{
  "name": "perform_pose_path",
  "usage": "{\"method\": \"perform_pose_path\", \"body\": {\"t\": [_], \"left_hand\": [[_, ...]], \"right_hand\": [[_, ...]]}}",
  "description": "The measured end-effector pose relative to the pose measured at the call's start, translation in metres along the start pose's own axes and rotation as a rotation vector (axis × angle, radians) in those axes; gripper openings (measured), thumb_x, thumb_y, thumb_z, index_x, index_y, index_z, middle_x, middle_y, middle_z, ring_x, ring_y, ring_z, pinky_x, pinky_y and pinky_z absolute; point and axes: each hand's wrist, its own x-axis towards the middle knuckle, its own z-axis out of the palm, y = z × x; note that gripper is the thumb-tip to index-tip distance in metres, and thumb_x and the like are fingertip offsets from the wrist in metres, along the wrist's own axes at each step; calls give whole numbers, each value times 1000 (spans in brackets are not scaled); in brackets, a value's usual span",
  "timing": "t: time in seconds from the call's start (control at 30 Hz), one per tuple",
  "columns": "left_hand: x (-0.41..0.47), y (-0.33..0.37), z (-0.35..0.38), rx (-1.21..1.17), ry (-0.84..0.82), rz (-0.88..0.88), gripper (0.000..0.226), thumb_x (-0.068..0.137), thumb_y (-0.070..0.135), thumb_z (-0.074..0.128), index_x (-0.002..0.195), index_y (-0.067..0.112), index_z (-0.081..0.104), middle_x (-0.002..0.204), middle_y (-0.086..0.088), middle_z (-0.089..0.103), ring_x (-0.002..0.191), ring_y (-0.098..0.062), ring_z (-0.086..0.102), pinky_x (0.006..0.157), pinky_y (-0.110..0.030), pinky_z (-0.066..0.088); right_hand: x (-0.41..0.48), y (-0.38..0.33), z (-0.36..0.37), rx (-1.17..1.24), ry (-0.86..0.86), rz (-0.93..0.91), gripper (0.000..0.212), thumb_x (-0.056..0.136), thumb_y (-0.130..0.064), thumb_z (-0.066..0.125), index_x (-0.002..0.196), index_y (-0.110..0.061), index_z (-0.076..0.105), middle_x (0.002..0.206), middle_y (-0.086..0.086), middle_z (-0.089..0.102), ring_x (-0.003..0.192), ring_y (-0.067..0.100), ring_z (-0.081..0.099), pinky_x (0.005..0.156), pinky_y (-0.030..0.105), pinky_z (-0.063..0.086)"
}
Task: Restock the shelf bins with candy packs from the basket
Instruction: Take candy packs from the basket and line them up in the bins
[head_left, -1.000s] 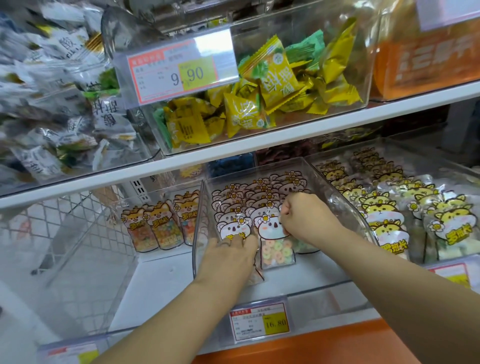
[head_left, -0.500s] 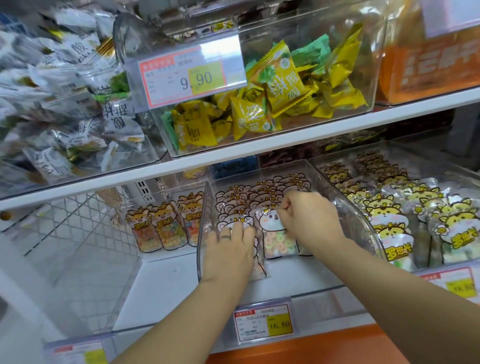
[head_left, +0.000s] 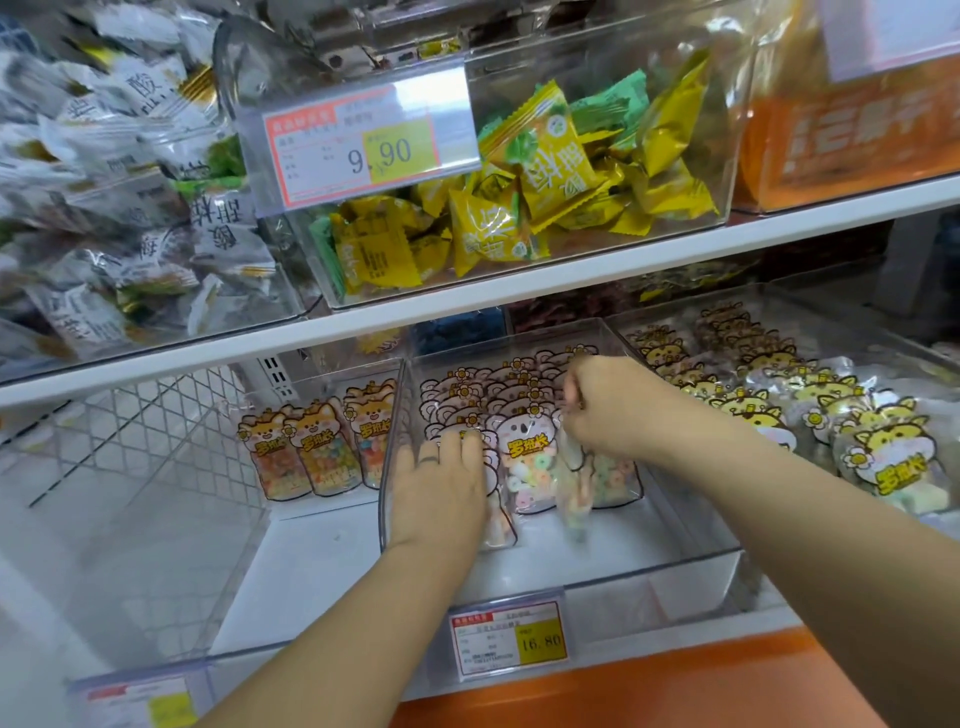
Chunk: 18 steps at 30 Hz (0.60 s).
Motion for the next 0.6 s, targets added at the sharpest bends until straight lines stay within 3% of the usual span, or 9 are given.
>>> {"method": "perform_pose_path", "body": {"t": [0.1, 0.17, 0.27, 0.33, 0.43, 0.5, 0.6], "left_hand": [[3, -3, -7, -20, -57, 13, 52, 94, 4, 50, 141, 9, 30, 142, -12, 47, 131, -31, 47, 111, -44, 32], [5, -9, -12, -62, -75, 49, 46, 91, -4, 50, 134, 11, 41, 130, -12, 58, 119, -33, 57, 92, -40, 44], [10, -24, -24, -111, -94, 101, 43, 89, -8, 48, 124, 16, 54, 117, -12, 65, 105, -34, 64, 69, -36, 41], [14, -35, -31, -142, -122, 148, 37, 90, -4, 52, 115, 21, 60, 111, -10, 65, 99, -33, 65, 68, -35, 44], [16, -47, -33, -287, -202, 200, 30, 91, 4, 58, 104, 31, 62, 108, 0, 65, 96, -24, 64, 79, -38, 55], [14, -52, -35, -396, -221, 209, 27, 93, 9, 60, 110, 31, 62, 107, 6, 63, 95, -16, 61, 79, -33, 54], [7, -54, -44, -597, -263, 216, 51, 91, 11, 65, 136, 32, 49, 121, 9, 56, 97, -10, 56, 71, -22, 44]], "right_hand": [[-8, -4, -7, 57, -154, 33, 20, 93, -8, 48, 109, -3, 59, 89, 7, 60, 78, 24, 55, 60, 25, 46], [-8, 1, -6, 202, -291, 120, 26, 94, -4, 46, 105, 7, 66, 75, 10, 70, 67, 26, 64, 69, 32, 58], [-8, 8, -10, 306, -437, 179, 23, 92, -12, 55, 102, 2, 71, 80, 7, 77, 75, 24, 74, 85, 40, 60], [-6, 11, -13, 206, -385, 114, 15, 82, -11, 69, 91, -1, 75, 79, 7, 77, 77, 23, 76, 83, 42, 61], [-1, 11, -9, -75, -60, 38, 9, 76, -18, 73, 69, -14, 69, 73, 2, 71, 78, 26, 71, 78, 39, 60], [2, 8, -5, -113, 66, 18, 23, 80, -23, 71, 60, -20, 60, 73, -3, 66, 81, 25, 67, 79, 38, 58], [4, 5, 0, -85, 4, 4, 30, 84, -25, 74, 60, -19, 58, 73, -5, 67, 82, 21, 67, 83, 36, 56]]}}
